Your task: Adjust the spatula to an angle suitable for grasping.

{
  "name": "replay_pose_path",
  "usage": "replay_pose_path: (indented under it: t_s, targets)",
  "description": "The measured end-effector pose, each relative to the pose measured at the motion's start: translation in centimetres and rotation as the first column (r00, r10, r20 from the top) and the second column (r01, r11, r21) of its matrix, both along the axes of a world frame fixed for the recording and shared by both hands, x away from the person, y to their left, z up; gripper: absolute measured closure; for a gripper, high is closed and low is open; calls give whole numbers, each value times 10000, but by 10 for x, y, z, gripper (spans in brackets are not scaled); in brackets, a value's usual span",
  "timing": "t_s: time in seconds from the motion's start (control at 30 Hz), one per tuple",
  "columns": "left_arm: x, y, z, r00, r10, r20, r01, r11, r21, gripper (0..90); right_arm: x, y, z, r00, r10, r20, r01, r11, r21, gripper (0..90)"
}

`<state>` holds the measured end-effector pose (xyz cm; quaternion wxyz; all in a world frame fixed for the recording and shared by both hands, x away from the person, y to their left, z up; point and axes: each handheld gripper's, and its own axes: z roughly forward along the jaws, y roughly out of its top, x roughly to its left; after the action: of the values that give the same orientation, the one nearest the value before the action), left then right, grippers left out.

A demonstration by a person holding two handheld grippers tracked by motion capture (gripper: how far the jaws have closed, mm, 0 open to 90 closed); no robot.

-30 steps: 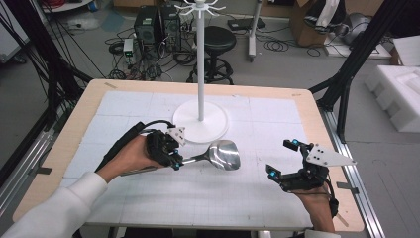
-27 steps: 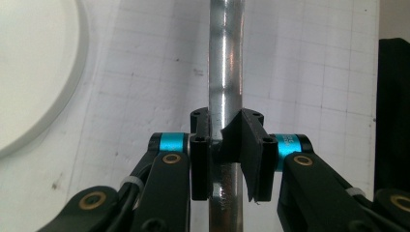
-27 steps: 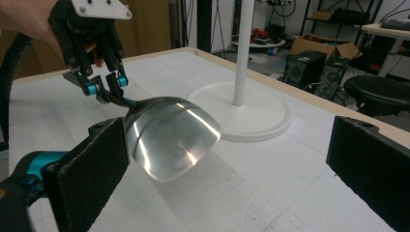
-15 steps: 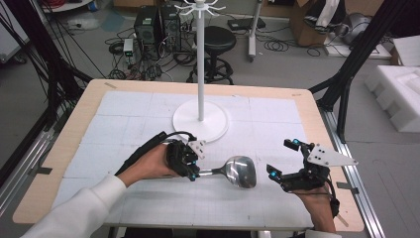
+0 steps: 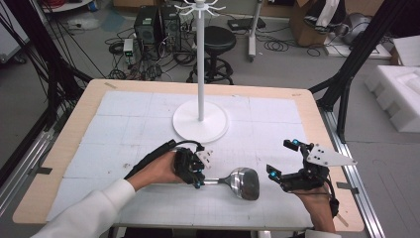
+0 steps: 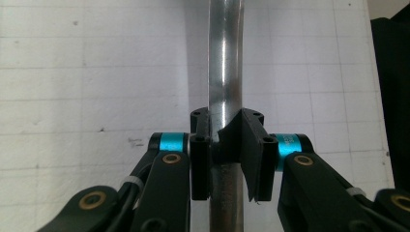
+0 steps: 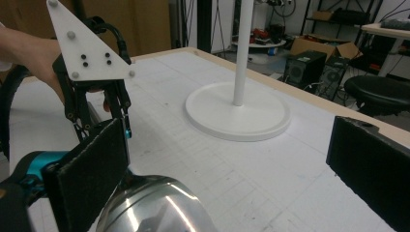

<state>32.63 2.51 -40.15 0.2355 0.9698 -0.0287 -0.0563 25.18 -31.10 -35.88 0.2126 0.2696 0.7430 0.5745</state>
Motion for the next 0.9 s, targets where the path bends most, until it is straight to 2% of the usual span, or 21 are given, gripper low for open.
replay_pose_path:
  t_s: [0.33,0.4,0.5,0.53,0.6,0.67,0.7,0.73,0.87,0.9]
  targets:
    - [1,-6,-9,9998,-82,-181,84,9999,77,748,1,0,-2,10000,-45,-54,45,10000,-7,4]
    - [1,-6,-10,9999,-138,-59,139,9998,110,746,1,1,-2,9999,-26,-105,26,10000,-22,4]
    - [2,-6,-13,9998,-127,-158,131,9997,223,741,1,1,-3,10000,1,-92,-1,10000,-21,4]
    - [3,-6,-14,9996,12,-265,-7,9998,177,738,1,2,-3,9999,15,-116,-15,10000,-39,4]
    - [3,-4,-12,9997,40,-245,-42,10000,-80,720,1,2,-2,10000,15,-78,-16,10000,-41,4]
    - [4,-2,-6,9999,81,-96,-87,9977,-677,662,1,2,-2,10000,15,-70,-16,10000,-40,4]
    - [4,-2,-6,9999,81,-96,-87,9977,-677,632,1,2,-2,10000,15,-70,-16,10000,-40,4]
    - [5,2,1,9998,122,128,-108,9946,-1028,606,1,2,-2,10000,29,-75,-29,10000,-42,4]
    - [8,11,9,9993,347,167,-322,9909,-1306,458,1,3,-2,10000,60,-80,-60,10000,-68,4]
    - [8,19,15,9986,411,-341,-465,9828,-1788,417,1,4,-2,9999,80,-133,-81,9999,-83,4]
